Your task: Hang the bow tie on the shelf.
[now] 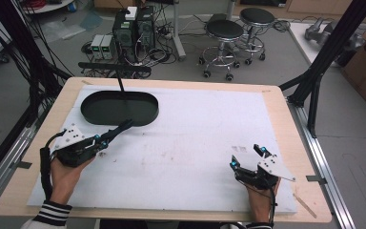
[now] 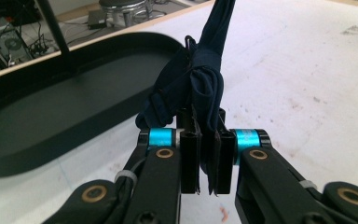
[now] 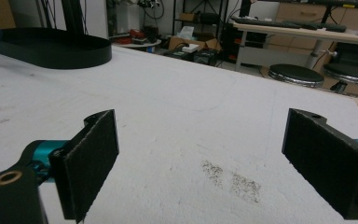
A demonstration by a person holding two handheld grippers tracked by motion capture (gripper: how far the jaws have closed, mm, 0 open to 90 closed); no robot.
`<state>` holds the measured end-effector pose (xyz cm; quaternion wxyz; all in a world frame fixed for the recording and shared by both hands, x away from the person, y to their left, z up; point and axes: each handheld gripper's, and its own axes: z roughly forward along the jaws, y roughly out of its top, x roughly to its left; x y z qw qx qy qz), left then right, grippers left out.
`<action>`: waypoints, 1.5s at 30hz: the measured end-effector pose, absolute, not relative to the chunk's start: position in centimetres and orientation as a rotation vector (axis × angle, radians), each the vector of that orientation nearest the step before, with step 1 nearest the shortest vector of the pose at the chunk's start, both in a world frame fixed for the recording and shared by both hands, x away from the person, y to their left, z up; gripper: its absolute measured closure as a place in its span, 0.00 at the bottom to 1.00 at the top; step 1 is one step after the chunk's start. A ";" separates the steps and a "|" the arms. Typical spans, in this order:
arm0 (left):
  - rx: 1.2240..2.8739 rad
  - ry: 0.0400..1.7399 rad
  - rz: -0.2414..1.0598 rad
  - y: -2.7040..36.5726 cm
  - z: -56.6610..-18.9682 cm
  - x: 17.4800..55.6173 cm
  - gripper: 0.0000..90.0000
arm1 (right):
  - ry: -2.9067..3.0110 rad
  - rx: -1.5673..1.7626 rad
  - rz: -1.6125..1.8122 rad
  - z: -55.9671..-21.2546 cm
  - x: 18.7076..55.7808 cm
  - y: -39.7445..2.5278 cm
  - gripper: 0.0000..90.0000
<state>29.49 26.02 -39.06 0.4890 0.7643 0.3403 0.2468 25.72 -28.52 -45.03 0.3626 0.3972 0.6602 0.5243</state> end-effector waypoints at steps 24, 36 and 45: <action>1.753 0.779 0.533 23.5 -37.7 32.3 0.94 | 1.699 1.023 1.342 -45.0 25.8 -28.5 0.11; 1.717 0.745 0.512 23.7 -35.6 33.4 0.94 | 1.700 1.022 1.334 -45.0 25.8 -28.4 0.11; 1.702 0.726 0.465 23.5 -33.7 35.3 0.94 | 1.699 1.024 1.335 -45.0 25.8 -28.5 0.11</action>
